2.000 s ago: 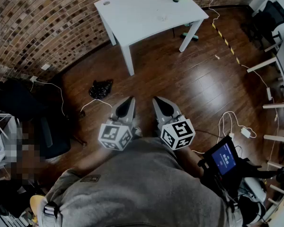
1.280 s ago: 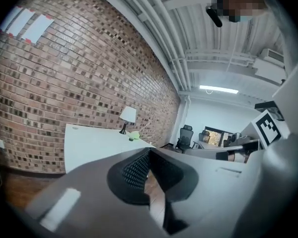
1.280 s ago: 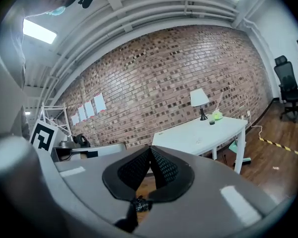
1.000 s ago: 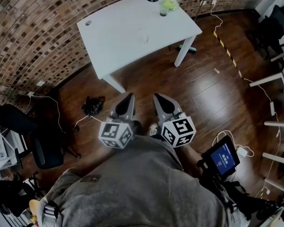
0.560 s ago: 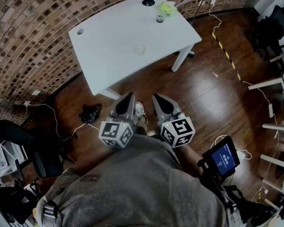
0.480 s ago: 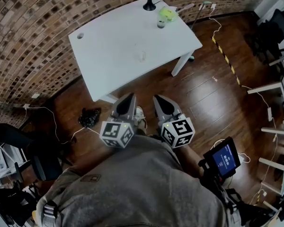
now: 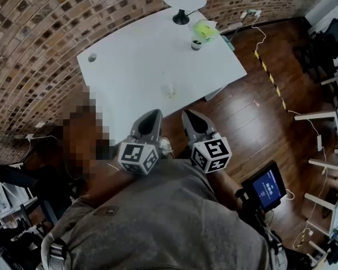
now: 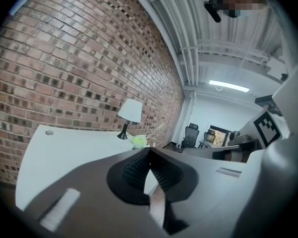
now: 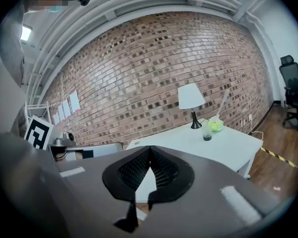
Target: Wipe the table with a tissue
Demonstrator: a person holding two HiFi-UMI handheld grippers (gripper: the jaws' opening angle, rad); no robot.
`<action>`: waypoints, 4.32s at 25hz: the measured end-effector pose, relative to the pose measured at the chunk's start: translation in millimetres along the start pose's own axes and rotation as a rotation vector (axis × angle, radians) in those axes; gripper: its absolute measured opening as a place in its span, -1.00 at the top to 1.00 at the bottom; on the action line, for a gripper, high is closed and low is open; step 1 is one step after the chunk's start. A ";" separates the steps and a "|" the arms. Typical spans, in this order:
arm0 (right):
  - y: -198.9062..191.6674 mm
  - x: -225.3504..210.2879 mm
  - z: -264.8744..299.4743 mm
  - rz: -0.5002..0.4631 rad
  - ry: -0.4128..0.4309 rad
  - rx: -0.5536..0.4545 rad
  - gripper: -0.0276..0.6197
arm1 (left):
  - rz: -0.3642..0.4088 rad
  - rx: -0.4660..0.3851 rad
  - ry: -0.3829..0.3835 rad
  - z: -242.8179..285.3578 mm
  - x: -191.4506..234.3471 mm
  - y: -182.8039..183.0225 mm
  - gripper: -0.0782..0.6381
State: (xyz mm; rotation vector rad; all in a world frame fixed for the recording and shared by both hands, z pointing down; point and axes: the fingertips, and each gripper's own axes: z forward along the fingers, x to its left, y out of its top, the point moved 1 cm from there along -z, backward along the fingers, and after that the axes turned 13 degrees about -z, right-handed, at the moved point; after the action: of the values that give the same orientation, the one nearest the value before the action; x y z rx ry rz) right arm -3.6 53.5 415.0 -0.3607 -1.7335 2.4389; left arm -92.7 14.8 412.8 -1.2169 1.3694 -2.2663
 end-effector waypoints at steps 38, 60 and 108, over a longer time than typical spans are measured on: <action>-53.2 -116.8 132.7 -0.035 0.418 0.341 0.88 | -0.005 0.354 0.517 139.0 92.8 -118.8 0.46; -50.3 -124.1 137.8 -0.035 0.370 0.328 0.88 | 0.025 0.378 0.545 153.6 121.2 -116.6 0.67; -17.0 -184.4 208.4 -0.083 0.378 0.347 0.88 | -0.022 0.464 0.627 239.1 171.2 -101.5 0.67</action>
State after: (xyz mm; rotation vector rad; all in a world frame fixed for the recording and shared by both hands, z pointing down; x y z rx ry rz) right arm 118.0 -175.2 518.2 -0.6407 -1.1298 2.3588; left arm -0.4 -176.9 639.7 -0.3868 0.8760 -2.8917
